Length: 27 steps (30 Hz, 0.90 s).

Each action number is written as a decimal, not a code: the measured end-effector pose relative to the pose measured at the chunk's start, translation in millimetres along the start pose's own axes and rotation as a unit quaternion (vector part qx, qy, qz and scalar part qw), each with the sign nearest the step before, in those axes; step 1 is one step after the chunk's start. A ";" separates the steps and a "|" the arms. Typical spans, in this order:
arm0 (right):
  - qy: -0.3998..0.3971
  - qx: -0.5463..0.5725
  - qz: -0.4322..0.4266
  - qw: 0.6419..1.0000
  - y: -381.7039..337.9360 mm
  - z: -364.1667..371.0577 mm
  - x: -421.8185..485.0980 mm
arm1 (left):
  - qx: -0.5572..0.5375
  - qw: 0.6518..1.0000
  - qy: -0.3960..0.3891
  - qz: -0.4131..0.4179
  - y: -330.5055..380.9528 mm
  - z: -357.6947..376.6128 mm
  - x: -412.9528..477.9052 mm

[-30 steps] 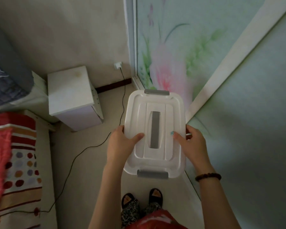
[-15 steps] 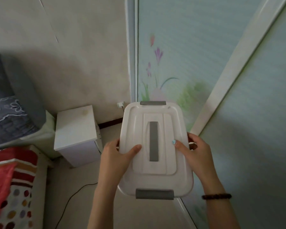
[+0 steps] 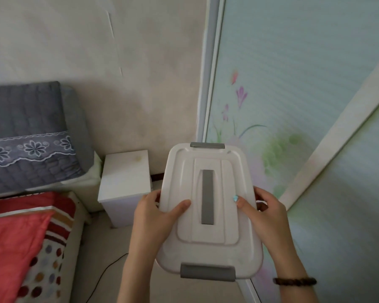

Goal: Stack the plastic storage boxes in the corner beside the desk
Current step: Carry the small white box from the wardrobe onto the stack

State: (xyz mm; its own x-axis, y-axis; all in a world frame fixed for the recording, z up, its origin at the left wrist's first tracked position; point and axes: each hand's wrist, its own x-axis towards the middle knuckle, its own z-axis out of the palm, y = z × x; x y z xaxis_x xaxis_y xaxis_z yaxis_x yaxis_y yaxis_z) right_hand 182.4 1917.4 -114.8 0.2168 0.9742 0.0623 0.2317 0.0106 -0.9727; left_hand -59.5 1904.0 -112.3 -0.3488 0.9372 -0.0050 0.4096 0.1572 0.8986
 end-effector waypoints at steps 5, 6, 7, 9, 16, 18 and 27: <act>-0.036 -0.015 -0.002 0.999 -5.4 36.7 -4.0 | -0.007 0.999 0.038 -0.020 -20.3 -33.5 -3.8; -0.047 -0.016 0.000 0.999 -6.2 43.5 -3.7 | -0.008 0.998 0.049 -0.030 -24.2 -39.1 -4.4; -0.062 -0.018 0.000 0.998 -7.7 50.9 -2.5 | -0.008 0.997 0.062 -0.039 -28.0 -44.7 -4.7; -0.098 -0.021 -0.005 0.995 -13.6 67.7 1.6 | -0.012 0.994 0.095 -0.054 -35.0 -56.8 -5.5; -0.228 -0.028 -0.050 0.972 -35.1 130.3 18.0 | -0.020 0.970 0.225 -0.094 -50.4 -98.7 -24.9; -0.263 -0.030 -0.059 0.963 -38.7 147.2 19.7 | -0.011 0.958 0.266 -0.103 -52.2 -109.6 -34.3; -0.448 -0.013 -0.085 0.890 -51.0 205.5 -16.8 | 0.023 0.889 0.414 -0.194 -71.5 -132.2 -117.2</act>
State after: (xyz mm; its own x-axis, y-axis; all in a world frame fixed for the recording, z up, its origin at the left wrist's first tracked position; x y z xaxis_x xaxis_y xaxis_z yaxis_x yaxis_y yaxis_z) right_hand -27.9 1946.8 -112.1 -0.6637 0.7480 -0.0061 0.2139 0.1819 -0.9598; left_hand -159.4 1741.7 -118.0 -0.9648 0.2612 0.0311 0.1500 0.4490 0.8809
